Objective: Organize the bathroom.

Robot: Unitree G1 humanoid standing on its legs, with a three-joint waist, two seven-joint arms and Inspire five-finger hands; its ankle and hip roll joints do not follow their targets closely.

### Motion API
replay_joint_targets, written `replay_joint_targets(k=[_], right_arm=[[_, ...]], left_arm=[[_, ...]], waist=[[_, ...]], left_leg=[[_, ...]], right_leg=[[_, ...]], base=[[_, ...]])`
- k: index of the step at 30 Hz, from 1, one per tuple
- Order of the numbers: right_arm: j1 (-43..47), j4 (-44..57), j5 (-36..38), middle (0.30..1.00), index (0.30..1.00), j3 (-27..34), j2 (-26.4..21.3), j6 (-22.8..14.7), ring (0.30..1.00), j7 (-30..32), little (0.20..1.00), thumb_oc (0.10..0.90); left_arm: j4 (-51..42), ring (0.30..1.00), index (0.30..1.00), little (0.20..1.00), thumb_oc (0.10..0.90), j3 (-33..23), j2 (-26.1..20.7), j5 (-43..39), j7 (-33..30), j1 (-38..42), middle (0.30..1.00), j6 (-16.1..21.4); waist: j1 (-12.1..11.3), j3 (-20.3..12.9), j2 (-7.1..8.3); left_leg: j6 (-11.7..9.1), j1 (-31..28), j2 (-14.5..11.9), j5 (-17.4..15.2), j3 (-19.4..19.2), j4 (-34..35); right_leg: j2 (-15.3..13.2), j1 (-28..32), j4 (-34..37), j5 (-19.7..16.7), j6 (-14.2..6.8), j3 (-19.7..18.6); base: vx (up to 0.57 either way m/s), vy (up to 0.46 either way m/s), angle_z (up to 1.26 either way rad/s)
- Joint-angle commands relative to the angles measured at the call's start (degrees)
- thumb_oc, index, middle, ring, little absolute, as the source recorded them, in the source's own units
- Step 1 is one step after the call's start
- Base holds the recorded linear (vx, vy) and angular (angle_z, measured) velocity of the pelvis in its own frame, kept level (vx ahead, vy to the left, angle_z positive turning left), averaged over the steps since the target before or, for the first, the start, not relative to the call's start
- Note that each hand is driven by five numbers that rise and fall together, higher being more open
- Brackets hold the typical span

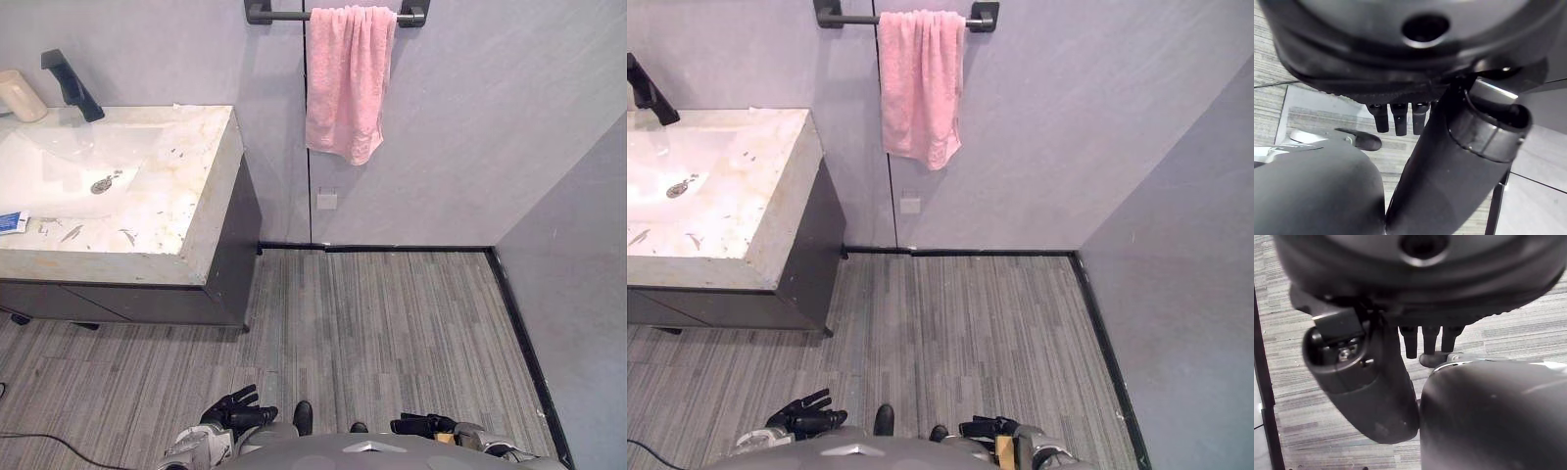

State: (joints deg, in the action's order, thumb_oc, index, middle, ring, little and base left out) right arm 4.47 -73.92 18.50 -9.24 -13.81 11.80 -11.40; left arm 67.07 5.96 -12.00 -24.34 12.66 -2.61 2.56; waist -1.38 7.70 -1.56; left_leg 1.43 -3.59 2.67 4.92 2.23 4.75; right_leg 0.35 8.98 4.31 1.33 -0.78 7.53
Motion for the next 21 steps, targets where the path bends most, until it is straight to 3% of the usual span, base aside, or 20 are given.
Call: replay_joint_targets(k=[1, 21], right_arm=[[-1.54, -2.53, -1.19, 0.9, 0.9, -2.13, -0.06, 1.43, 0.9, -1.82, 0.9, 0.8], [-1.58, -2.7, -1.1, 0.9, 0.9, -2.01, 0.18, 1.68, 0.9, -1.73, 0.9, 0.8]], left_arm=[[2.25, 0.9, 0.9, 0.9, 0.8, 1.44, 0.23, -0.78, 0.9, -0.18, 0.9, 1.23], [3.52, 0.9, 0.9, 0.9, 0.8, 0.81, 0.49, -0.77, 2.39, -0.18, 0.9, 0.14]], waist=[[-0.73, 1.01, 0.15], [-0.68, 1.15, 0.24]], left_leg=[[-0.29, 0.51, -0.74, -6.41, -2.04, -4.06], [-0.33, 0.43, -0.65, -6.45, -2.04, -4.26]], right_leg=[[-3.62, -4.59, -2.04, -0.8, -2.72, 2.45], [-3.56, -4.46, -2.07, -0.78, -2.66, 2.48]], base=[[0.0, 0.0, 0.0], [0.0, 0.0, 0.0]])
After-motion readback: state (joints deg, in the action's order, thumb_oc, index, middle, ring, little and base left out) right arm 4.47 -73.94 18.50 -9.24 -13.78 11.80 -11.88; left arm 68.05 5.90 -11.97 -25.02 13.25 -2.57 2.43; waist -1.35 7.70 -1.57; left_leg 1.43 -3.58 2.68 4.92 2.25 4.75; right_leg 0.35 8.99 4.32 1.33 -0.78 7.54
